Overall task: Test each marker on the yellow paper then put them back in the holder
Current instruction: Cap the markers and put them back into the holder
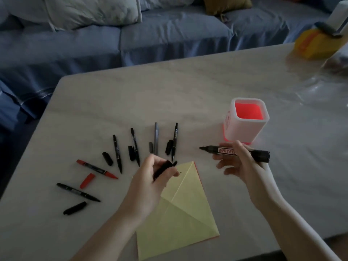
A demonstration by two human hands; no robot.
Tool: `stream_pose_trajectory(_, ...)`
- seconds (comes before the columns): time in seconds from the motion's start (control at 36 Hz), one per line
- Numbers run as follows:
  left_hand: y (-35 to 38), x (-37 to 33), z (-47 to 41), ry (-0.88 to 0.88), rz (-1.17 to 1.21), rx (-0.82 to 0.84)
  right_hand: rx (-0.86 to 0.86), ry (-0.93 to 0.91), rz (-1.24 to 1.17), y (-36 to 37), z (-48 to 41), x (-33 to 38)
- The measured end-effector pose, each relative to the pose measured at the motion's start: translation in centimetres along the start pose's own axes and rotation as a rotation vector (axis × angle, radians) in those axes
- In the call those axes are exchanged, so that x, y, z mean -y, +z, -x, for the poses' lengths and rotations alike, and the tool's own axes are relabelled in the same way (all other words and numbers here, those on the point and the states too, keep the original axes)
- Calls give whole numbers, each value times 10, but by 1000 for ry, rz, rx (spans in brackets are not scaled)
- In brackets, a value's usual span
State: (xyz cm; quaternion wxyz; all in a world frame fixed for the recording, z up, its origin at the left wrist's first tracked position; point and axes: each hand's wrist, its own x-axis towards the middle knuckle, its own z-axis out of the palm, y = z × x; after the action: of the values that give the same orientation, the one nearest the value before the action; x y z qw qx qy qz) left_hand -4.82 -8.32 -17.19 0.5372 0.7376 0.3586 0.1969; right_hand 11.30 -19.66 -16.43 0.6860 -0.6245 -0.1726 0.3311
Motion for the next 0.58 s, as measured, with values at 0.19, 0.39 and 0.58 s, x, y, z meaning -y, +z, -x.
stream_pose_trajectory(0.19, -14, 13, 22, -53, 67, -37, 101, 65, -20, 29, 20, -3)
stream_pose_trajectory(0.39, -21, 11, 34, -31, 44, -47, 131, 88, 37, 46, 31, -7)
stream_pose_trajectory(0.58, -21, 16, 46, 34, -50, 12, 159, 94, 133, 48, 39, -8)
